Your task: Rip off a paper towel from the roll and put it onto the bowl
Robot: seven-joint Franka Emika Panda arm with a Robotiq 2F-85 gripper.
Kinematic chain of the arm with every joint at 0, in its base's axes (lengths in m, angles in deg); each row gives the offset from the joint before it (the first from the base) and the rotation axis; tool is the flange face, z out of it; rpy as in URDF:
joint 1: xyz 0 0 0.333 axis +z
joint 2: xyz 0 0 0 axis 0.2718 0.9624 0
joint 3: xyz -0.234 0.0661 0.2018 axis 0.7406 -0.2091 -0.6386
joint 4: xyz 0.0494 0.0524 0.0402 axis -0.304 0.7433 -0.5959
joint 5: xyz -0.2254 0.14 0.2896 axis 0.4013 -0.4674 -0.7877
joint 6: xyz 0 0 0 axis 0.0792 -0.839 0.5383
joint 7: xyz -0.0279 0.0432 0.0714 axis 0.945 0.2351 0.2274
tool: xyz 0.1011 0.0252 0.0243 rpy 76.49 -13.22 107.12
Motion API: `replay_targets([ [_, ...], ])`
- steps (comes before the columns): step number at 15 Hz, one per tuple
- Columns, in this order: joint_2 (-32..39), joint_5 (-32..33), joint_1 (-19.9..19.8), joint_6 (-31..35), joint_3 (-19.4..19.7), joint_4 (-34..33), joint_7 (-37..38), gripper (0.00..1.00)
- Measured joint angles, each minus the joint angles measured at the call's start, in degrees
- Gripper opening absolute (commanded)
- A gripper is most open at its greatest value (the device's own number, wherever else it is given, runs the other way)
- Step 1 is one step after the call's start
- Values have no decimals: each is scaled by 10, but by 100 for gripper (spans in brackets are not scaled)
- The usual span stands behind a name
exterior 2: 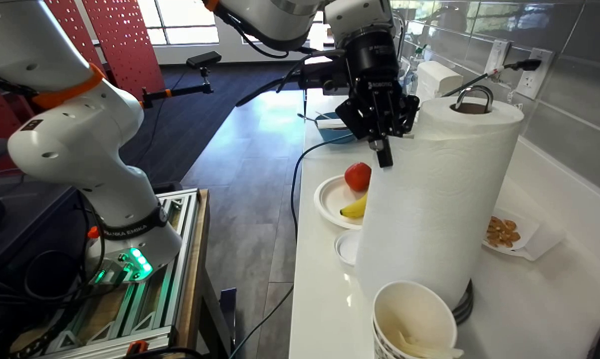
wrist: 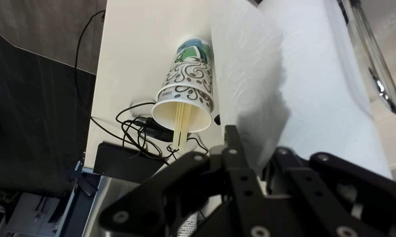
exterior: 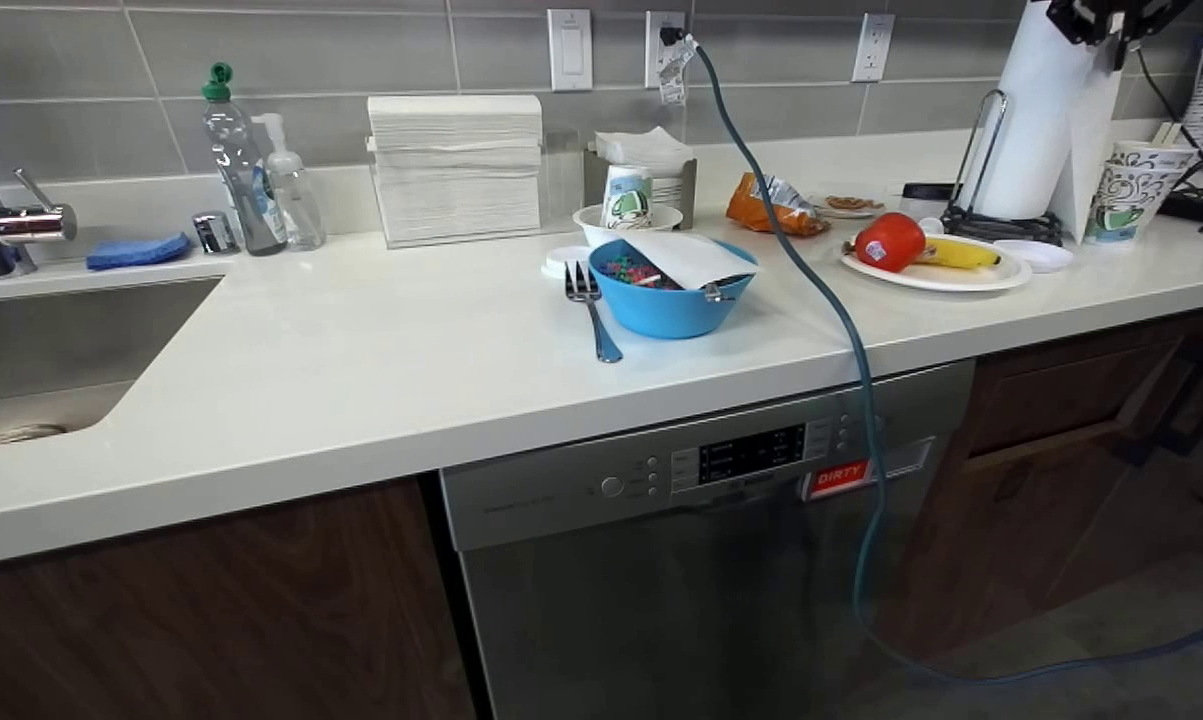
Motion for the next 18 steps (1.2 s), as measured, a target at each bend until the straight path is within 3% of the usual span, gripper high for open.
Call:
replay_targets([
  [9, -8, -53, 21, 0, -1, 2, -68, 0],
  [18, -4, -60, 20, -2, 5, 28, -151, 0],
])
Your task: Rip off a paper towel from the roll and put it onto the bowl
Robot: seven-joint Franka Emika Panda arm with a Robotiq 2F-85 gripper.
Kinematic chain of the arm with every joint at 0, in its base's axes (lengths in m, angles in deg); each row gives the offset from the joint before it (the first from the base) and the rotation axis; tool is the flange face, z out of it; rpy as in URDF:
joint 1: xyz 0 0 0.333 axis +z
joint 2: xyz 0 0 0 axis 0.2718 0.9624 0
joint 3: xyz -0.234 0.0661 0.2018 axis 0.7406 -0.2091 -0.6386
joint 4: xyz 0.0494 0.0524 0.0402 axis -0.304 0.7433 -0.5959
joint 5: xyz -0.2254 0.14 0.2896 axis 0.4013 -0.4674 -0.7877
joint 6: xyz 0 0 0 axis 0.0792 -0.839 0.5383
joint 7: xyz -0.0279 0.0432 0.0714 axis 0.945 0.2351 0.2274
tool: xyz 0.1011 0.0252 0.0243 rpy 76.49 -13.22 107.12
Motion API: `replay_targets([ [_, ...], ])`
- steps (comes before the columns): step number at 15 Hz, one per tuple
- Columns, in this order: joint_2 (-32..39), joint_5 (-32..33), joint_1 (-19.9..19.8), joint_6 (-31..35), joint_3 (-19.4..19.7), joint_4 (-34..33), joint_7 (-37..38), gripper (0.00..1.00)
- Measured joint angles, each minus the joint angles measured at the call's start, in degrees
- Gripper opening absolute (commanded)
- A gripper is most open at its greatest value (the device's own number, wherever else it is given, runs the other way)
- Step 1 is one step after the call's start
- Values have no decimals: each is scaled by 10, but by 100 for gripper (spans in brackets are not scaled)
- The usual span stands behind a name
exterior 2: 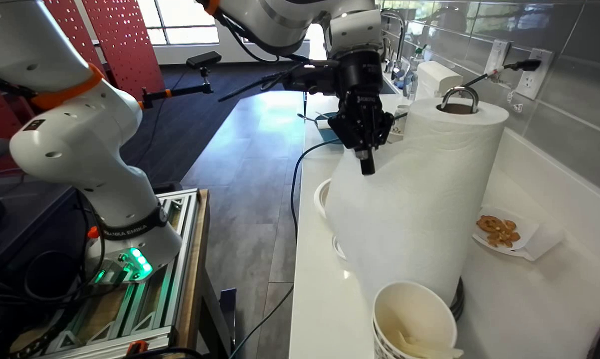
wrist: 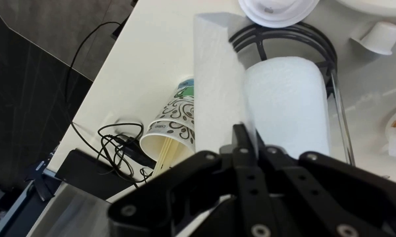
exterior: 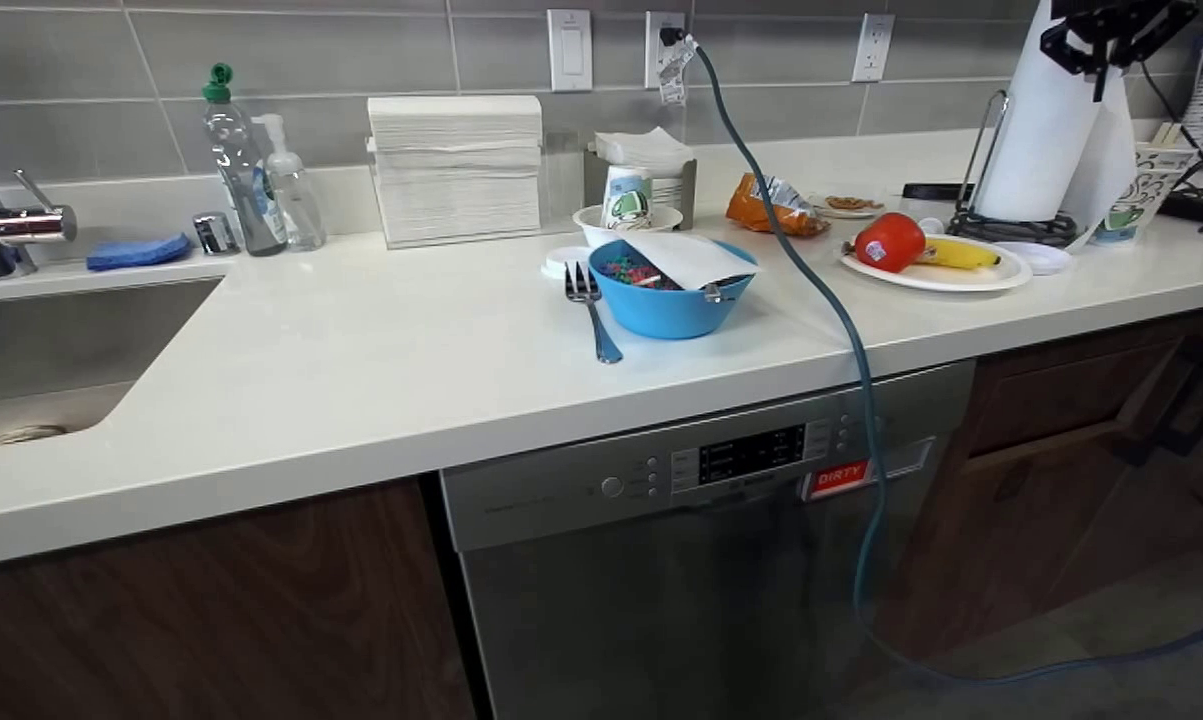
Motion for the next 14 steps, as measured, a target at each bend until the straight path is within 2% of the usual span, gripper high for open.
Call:
replay_targets([
  [14, 22, 0, -3, -15, 13, 23, -67, 0],
])
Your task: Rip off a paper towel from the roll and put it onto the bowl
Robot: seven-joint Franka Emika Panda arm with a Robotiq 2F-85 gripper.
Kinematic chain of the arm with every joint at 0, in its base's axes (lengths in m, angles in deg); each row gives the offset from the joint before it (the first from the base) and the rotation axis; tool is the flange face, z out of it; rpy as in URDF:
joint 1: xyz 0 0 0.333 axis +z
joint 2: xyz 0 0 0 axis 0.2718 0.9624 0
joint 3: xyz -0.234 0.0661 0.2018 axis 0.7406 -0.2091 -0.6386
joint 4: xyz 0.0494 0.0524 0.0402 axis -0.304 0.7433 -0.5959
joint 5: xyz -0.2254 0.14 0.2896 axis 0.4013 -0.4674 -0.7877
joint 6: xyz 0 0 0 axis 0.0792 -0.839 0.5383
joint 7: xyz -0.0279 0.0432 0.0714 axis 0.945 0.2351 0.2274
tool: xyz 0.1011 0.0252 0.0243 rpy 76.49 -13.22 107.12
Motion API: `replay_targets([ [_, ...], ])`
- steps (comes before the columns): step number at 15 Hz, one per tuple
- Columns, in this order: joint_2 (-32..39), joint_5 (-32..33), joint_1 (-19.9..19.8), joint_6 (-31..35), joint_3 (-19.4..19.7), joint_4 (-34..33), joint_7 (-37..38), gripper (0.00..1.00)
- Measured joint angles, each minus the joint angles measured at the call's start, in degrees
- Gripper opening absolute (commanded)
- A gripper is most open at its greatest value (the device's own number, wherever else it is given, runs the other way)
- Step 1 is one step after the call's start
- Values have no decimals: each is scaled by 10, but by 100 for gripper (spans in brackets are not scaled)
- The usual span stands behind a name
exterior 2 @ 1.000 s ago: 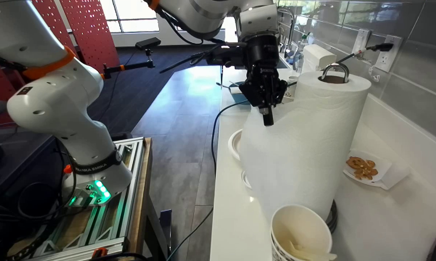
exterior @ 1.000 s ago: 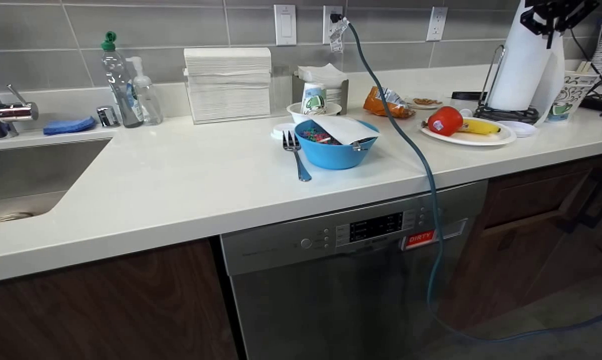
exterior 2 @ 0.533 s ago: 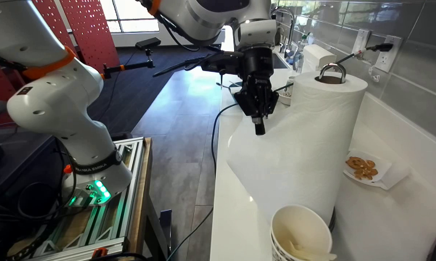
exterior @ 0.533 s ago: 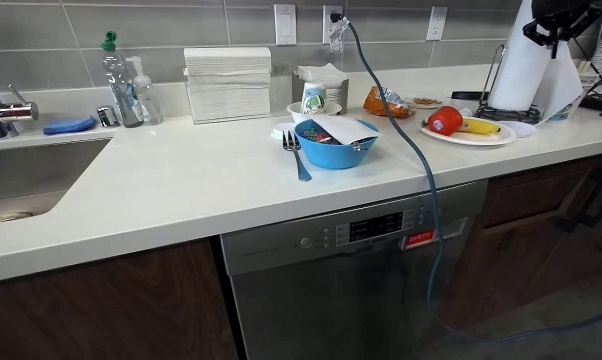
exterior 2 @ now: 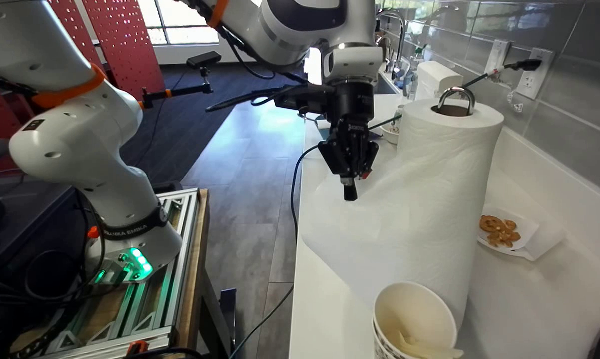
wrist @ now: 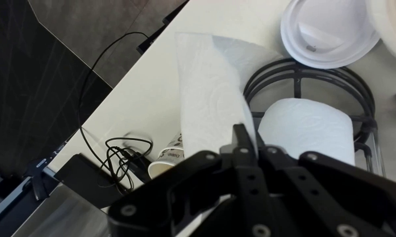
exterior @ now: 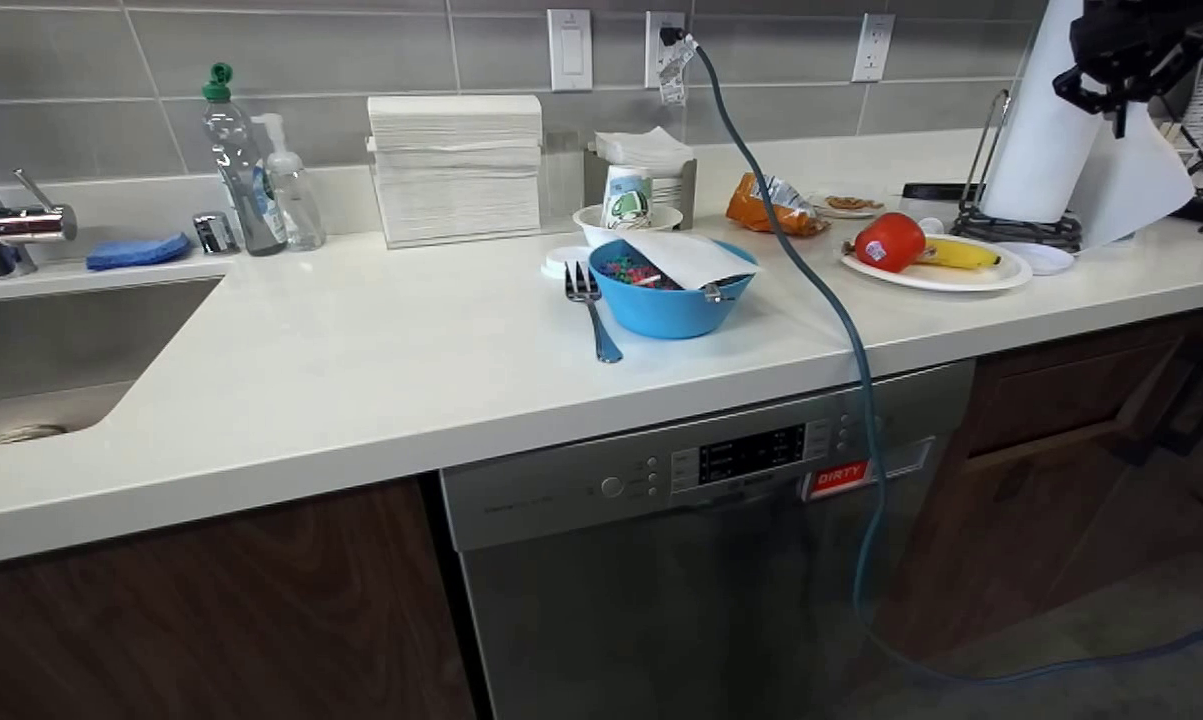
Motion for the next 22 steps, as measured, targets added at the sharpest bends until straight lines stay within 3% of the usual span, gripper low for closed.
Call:
replay_targets([
  [22, 50, 0, -2, -5, 17, 7, -28, 0],
])
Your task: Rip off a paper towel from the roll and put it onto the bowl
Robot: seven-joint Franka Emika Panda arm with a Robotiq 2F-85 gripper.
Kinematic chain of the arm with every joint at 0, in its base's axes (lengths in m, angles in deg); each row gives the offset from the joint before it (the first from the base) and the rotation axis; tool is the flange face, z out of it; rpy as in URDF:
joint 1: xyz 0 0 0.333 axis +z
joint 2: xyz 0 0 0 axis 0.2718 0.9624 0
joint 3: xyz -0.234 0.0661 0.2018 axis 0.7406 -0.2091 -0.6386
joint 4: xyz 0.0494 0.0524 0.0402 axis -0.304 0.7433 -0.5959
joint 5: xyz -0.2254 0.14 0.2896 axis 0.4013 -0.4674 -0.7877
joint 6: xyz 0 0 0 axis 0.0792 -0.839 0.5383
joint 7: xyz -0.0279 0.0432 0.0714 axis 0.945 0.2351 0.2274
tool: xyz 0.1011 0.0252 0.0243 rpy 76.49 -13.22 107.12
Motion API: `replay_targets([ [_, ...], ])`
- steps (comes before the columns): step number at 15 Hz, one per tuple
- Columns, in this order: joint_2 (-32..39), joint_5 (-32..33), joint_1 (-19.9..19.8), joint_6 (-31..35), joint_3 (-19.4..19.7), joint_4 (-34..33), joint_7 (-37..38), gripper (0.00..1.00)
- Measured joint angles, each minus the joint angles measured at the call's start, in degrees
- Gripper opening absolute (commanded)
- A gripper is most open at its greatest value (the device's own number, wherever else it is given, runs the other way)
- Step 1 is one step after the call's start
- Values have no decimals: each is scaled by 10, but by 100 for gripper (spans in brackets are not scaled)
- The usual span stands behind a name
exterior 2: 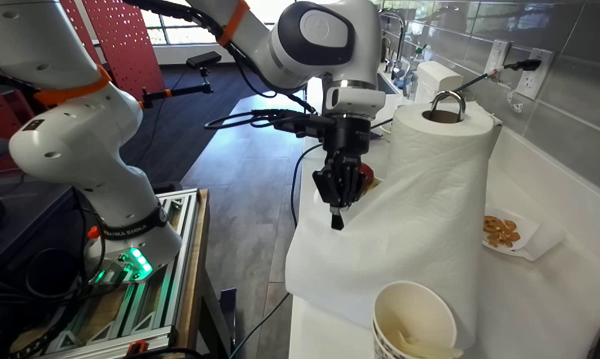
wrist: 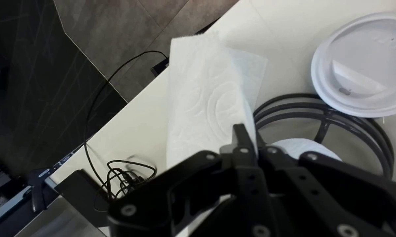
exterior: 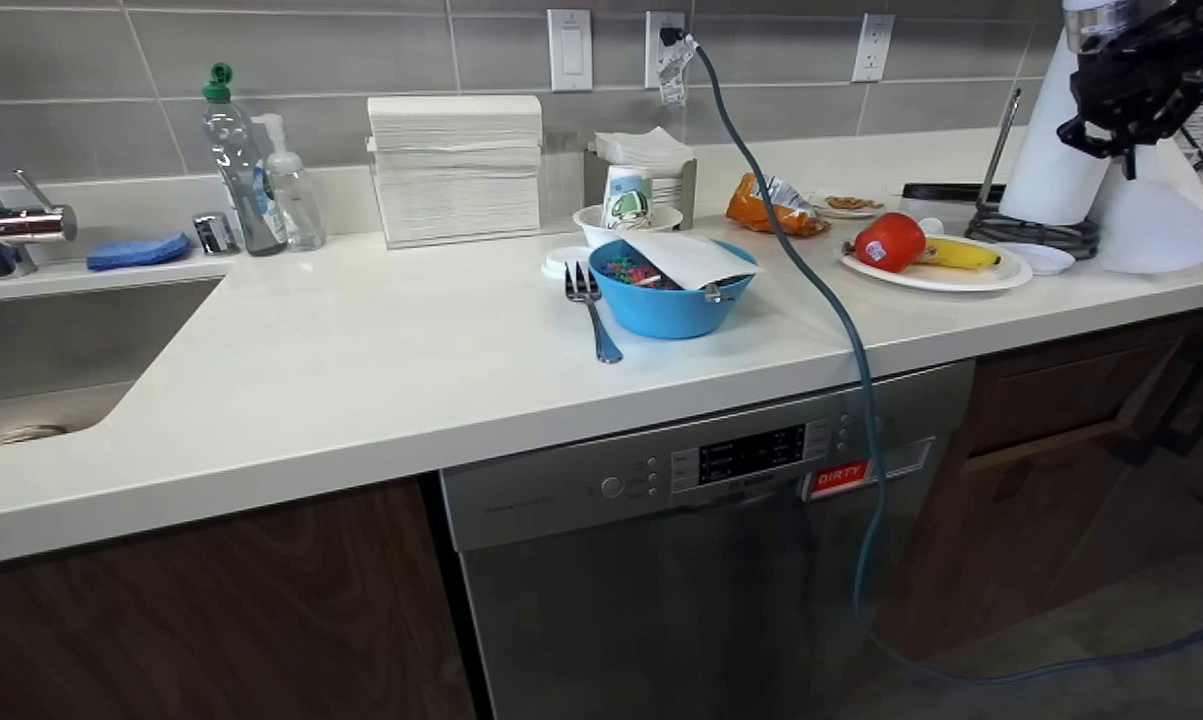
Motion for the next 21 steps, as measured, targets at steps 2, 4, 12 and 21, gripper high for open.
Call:
replay_targets([
  [2, 6, 0, 0, 0, 1, 0, -2, 0],
  [4, 14, 0, 0, 0, 1, 2, -3, 0],
  [12, 51, 0, 7, 0, 1, 9, -3, 0],
  [21, 46, -27, 25, 1, -5, 9, -15, 0],
])
